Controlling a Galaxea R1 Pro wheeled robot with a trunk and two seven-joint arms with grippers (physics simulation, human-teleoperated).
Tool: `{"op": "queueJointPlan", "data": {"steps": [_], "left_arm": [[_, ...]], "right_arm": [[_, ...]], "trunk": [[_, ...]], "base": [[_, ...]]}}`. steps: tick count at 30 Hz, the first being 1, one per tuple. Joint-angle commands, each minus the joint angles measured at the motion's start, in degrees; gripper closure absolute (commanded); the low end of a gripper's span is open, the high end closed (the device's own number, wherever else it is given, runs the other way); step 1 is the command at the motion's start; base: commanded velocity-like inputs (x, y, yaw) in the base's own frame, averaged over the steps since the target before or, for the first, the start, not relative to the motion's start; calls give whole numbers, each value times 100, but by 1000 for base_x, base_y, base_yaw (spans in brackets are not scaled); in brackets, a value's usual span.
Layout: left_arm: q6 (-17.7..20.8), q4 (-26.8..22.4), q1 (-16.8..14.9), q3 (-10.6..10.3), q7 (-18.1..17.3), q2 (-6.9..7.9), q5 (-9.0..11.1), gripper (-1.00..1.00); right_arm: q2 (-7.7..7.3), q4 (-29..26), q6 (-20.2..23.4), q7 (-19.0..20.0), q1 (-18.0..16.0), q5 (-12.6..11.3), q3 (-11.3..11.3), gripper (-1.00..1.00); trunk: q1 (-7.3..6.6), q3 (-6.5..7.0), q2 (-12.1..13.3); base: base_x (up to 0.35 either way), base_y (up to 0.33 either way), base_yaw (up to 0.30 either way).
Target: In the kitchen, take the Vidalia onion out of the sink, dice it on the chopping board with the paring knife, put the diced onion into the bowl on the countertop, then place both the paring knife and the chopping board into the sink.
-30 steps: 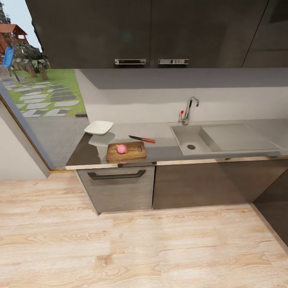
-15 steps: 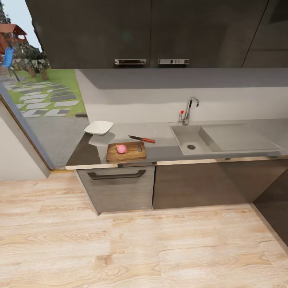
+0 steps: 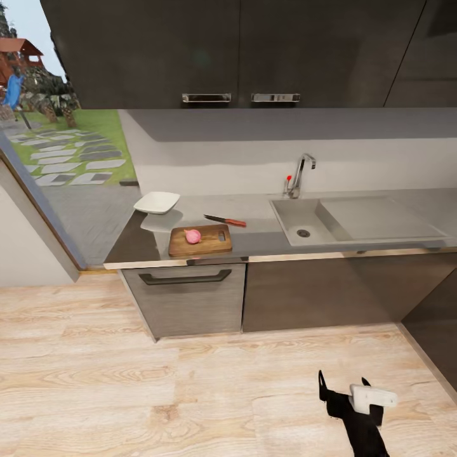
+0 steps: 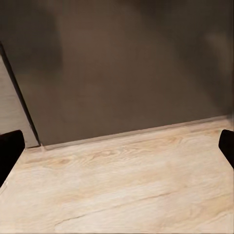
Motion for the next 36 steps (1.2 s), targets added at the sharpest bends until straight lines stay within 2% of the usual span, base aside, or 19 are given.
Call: {"op": "queueJointPlan", "data": {"steps": [1, 5, 15, 19, 21, 23, 25, 26, 27, 29, 31, 32, 35, 36], "left_arm": [[-5, 4, 2, -11, -27, 3, 58, -100], [-5, 70, 2, -5, -27, 2, 53, -100], [-4, 126, 2, -4, -27, -2, 57, -100], [-5, 165, 2, -4, -27, -5, 52, -100], [-3, 177, 2, -4, -27, -10, 51, -100], [-4, 189, 2, -4, -27, -12, 51, -100], [-4, 201, 2, -4, -27, -14, 51, -100], [-5, 205, 2, -4, -27, -14, 51, -100], [-5, 207, 2, -4, -27, -15, 51, -100], [-5, 211, 2, -4, -21, -15, 51, -100], [-5, 212, 2, -4, -20, -15, 51, -100], [-5, 212, 2, -4, -19, -15, 51, -100], [-5, 213, 2, -4, -18, -15, 51, -100], [-5, 213, 2, -4, -18, -15, 51, -100]], "right_arm": [[2, -50, -20, -15, 0, 7, 1, -100], [36, -168, -252, -22, -1, 35, 36, -100], [50, -183, -285, -31, -1, 56, 45, -100], [40, -189, -142, -225, -42, 145, 26, -100], [35, -190, 51, -474, -257, 220, 23, -100], [36, -190, 255, -665, -500, 287, 27, -100], [40, -190, 654, -905, -924, 398, 37, -100], [45, -191, 953, -1006, -1237, 457, 45, -100], [49, -191, 1101, -1042, -1401, 478, 50, -100], [62, -186, 1692, -1127, -2103, 526, 63, -100], [68, -185, 1987, -1147, -2458, 532, 67, -100], [73, -184, 2283, -1154, -2802, 533, 69, -100], [99, -173, 2852, -1158, -3480, 525, 90, -100], [136, -150, 3116, -1159, -3834, 520, 125, -100]], "trunk": [[3, -7, -9], [3, -7, -9], [3, -7, -9], [3, -7, -9], [3, -7, -9], [3, -7, -9], [3, -7, -9], [3, -7, -9], [3, -7, -9], [3, -7, -9], [3, -7, -9], [3, -7, -9], [3, -7, -9], [3, -7, -9]], "base": [[0, 0, 0], [0, 0, 0], [0, 0, 0], [0, 0, 0], [0, 0, 0], [0, 0, 0], [0, 0, 0], [0, 0, 0], [0, 0, 0], [0, 0, 0], [0, 0, 0], [0, 0, 0], [0, 0, 0], [0, 0, 0]]}}
